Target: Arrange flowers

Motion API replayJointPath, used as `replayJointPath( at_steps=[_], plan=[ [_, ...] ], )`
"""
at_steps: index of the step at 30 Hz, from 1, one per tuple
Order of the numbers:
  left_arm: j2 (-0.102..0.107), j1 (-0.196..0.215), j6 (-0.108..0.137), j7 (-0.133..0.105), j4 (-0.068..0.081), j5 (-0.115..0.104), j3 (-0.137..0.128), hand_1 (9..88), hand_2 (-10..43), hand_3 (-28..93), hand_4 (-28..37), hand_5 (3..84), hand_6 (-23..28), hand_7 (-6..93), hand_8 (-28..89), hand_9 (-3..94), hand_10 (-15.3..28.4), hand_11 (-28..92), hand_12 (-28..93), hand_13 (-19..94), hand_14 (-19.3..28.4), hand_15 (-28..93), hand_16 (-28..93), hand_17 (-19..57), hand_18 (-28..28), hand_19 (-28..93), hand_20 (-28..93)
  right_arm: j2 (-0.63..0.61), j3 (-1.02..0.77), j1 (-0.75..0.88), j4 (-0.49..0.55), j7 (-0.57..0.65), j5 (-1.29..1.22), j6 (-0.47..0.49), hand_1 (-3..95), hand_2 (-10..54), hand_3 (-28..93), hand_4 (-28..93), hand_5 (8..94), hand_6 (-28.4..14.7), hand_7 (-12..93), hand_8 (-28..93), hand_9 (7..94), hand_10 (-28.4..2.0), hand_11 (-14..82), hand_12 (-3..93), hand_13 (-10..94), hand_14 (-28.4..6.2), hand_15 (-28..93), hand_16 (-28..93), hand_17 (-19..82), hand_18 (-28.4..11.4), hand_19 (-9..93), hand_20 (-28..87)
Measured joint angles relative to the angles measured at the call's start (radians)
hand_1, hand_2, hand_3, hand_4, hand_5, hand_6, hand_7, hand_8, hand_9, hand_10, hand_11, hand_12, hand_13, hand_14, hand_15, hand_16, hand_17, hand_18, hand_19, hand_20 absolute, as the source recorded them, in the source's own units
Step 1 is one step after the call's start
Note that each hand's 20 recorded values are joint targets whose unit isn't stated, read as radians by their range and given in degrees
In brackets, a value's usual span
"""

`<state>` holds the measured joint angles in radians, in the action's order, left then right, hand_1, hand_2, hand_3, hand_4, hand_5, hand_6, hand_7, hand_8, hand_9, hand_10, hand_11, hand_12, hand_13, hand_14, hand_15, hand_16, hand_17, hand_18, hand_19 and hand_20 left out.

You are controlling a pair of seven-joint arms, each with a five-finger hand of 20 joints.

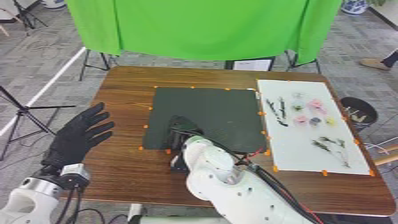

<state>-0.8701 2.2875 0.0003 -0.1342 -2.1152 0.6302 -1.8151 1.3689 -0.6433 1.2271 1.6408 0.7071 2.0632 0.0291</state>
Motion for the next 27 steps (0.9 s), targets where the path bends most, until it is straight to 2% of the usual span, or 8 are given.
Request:
replayJointPath(
  at_steps=[8,18,27],
  plan=[
    [0.0,-0.002,0.0,-0.001,0.0,0.0,0.003,25.0,-5.6,69,-28.3,26.9,4.0,19.1,-11,22.8,11.2,19,18,17,15.9,32,0,-9.9,20.2,38,11,0.002,-0.005,-0.013,-0.02,-0.002,0.001,-0.001,78.4,-7.2,-28,84,70.8,2.1,50,24,81.7,-5.5,75.1,69.3,78,-7.9,92,49,38,-20.9,90,42],
    [0.0,-0.005,-0.001,-0.001,0.002,0.0,0.003,25.0,-5.5,69,-28.3,26.9,4.0,19.1,-11,22.8,11.2,19,18,17,16.0,32,0,-9.9,20.2,38,11,0.002,-0.024,-0.009,-0.019,-0.022,-0.002,0.035,77.8,-9.4,-28,74,71.7,1.5,46,20,80.9,-6.4,74.3,69.6,76,-8.6,91,50,37,-20.8,87,44],
    [0.0,-0.017,-0.002,-0.002,0.007,0.0,0.011,25.1,-5.4,69,-28.3,26.9,4.0,19.1,-11,22.9,11.3,19,18,17,16.0,32,0,-10.0,20.2,38,11,0.001,-0.034,-0.008,-0.018,-0.041,-0.001,0.064,76.1,-9.5,-28,72,70.9,1.2,45,19,80.2,-6.7,74.1,69.6,75,-8.8,91,50,36,-20.7,87,45]
  ],
)
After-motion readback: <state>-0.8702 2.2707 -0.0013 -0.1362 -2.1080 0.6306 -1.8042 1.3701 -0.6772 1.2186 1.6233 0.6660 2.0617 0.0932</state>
